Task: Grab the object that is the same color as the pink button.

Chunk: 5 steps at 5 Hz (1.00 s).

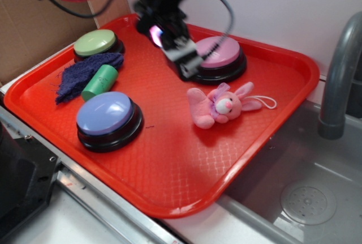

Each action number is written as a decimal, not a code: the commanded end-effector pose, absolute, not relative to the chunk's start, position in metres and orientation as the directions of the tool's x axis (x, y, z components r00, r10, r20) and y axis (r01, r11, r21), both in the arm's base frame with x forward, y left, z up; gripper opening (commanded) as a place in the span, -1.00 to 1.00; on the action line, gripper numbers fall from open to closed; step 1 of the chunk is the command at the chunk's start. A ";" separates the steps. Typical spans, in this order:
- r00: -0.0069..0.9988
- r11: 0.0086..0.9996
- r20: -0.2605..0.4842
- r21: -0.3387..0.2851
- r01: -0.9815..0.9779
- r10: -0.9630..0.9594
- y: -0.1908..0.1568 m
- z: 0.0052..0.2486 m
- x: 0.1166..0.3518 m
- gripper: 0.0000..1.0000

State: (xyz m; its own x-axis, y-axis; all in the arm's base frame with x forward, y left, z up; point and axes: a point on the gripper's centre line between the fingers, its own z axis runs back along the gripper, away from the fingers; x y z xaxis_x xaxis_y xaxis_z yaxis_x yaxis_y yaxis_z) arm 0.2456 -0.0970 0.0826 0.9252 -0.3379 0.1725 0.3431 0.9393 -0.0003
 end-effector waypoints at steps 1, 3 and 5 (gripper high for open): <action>0.924 0.929 0.177 -0.092 0.358 -0.338 -0.116 0.051 0.261 1.00; 0.945 0.935 0.123 -0.149 0.320 -0.304 -0.126 0.022 0.254 0.72; 0.947 0.943 0.096 -0.106 0.315 -0.306 -0.125 0.026 0.254 -1.00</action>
